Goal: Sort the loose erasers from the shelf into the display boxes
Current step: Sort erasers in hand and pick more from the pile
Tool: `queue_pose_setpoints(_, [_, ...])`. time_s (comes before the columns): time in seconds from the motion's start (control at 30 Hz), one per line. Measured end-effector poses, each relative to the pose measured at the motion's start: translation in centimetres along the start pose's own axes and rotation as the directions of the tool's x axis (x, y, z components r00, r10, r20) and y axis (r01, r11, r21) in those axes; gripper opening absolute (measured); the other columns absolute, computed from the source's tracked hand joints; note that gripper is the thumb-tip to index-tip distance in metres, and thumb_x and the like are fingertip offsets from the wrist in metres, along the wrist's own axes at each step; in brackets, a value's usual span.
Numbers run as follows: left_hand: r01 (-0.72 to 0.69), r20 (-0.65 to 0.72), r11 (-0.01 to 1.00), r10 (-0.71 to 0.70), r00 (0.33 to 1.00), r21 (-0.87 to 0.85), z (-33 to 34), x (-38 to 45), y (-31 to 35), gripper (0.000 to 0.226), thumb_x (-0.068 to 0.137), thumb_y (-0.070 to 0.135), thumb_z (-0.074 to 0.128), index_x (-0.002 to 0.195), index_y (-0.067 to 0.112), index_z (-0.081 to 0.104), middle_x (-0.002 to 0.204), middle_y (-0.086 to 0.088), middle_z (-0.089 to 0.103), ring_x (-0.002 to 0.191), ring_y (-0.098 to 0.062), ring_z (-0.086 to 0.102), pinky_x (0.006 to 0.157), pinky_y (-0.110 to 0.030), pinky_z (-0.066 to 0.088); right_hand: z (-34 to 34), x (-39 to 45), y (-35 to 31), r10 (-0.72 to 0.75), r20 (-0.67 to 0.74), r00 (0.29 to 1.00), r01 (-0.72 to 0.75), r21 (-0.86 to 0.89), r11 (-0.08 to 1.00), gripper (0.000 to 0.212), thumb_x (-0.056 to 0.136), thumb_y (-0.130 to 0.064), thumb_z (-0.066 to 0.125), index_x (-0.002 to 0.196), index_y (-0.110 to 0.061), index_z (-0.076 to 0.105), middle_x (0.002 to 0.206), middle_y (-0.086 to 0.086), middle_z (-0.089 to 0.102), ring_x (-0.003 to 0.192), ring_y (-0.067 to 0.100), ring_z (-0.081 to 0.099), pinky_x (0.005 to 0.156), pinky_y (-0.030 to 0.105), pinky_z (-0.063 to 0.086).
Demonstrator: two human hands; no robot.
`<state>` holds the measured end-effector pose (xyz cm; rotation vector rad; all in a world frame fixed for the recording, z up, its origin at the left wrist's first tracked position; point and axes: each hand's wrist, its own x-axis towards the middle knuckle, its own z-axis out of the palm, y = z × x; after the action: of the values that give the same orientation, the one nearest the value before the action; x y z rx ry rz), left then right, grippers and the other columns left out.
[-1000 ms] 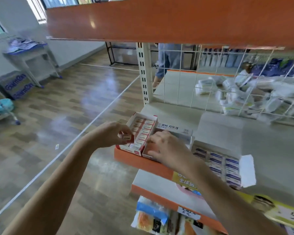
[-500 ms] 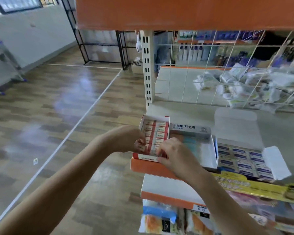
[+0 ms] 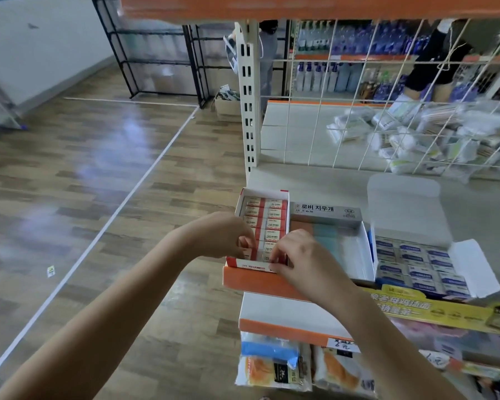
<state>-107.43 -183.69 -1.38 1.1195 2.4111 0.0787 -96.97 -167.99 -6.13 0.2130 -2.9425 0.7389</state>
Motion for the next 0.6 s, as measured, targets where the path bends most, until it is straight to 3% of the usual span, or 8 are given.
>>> queue_pose_setpoints(0.13, [0.003,0.017,0.999,-0.004,1.000,0.033,0.0,0.2,0.3,0.028,0.087,0.021,0.061,0.115,0.025,0.065,0.108,0.011,0.066,0.080,0.001,0.050,0.061,-0.006,0.034,0.2,0.0,0.2,-0.013,0.002,1.000,0.013,-0.017,1.000,0.010,0.086,-0.025,0.064,0.093,-0.018,0.064,0.102,-0.006,0.057,0.107,0.008,0.043,0.086,0.017,0.034])
queue_pose_setpoints(0.27, [-0.003,0.011,0.998,0.002,1.000,0.063,-0.2,0.1,0.7,0.028,0.088,0.021,0.059,0.116,0.024,0.064,0.111,0.010,0.064,0.083,0.000,0.050,0.071,-0.012,0.039,-0.5,0.4,0.0,-0.019,0.055,0.998,0.020,-0.025,0.999,0.015,0.087,-0.026,0.062,0.100,-0.019,0.063,0.109,-0.005,0.057,0.112,0.010,0.042,0.090,0.021,0.035])
queue_pose_setpoints(0.37, [-0.017,-0.068,0.998,0.021,0.997,0.064,-0.8,0.4,1.4,0.024,0.091,0.030,0.057,0.114,0.026,0.064,0.112,0.010,0.065,0.086,0.000,0.057,0.076,-0.018,0.049,-1.5,0.5,-0.1,-0.044,0.102,0.994,0.052,-0.083,0.995,0.027,0.089,-0.028,0.059,0.114,-0.017,0.059,0.119,-0.001,0.053,0.114,0.014,0.044,0.095,0.025,0.037])
queue_pose_setpoints(0.43, [-0.024,-0.141,0.987,0.046,0.989,0.156,-1.6,1.1,2.5,0.027,0.092,0.037,0.053,0.116,0.028,0.062,0.113,0.010,0.064,0.092,-0.005,0.061,0.078,-0.024,0.052,-2.7,0.4,0.1,-0.063,0.098,0.993,0.079,-0.163,0.984,0.034,0.090,-0.029,0.058,0.120,-0.014,0.057,0.122,0.003,0.051,0.113,0.019,0.046,0.096,0.031,0.040])
queue_pose_setpoints(0.5, [-0.052,-0.220,0.962,0.113,0.969,0.268,-2.4,2.3,4.3,0.030,0.094,0.042,0.046,0.117,0.029,0.060,0.115,0.007,0.062,0.102,-0.011,0.058,0.084,-0.031,0.051,-4.4,0.3,1.1,-0.074,0.066,0.995,0.089,-0.259,0.962,0.033,0.087,-0.026,0.062,0.112,-0.006,0.063,0.113,0.011,0.059,0.105,0.027,0.053,0.089,0.040,0.046])
queue_pose_setpoints(0.57, [-0.091,-0.276,0.942,0.186,0.943,0.324,-3.2,4.2,6.7,0.034,0.094,0.045,0.041,0.119,0.030,0.057,0.117,0.005,0.059,0.108,-0.015,0.054,0.089,-0.033,0.046,-6.8,-0.4,3.1,-0.021,-0.008,1.000,0.017,-0.346,0.938,0.030,0.083,-0.024,0.065,0.104,-0.003,0.065,0.104,0.014,0.062,0.099,0.031,0.056,0.083,0.042,0.048])
queue_pose_setpoints(0.6, [-0.107,-0.289,0.932,0.214,0.933,0.345,-3.4,5.3,8.2,0.035,0.094,0.047,0.041,0.122,0.030,0.055,0.120,0.004,0.057,0.112,-0.017,0.052,0.092,-0.033,0.044,-8.3,-1.1,4.2,0.041,-0.033,0.999,-0.051,-0.380,0.923,0.032,0.085,-0.026,0.063,0.110,-0.005,0.062,0.112,0.012,0.059,0.105,0.029,0.053,0.088,0.040,0.045])
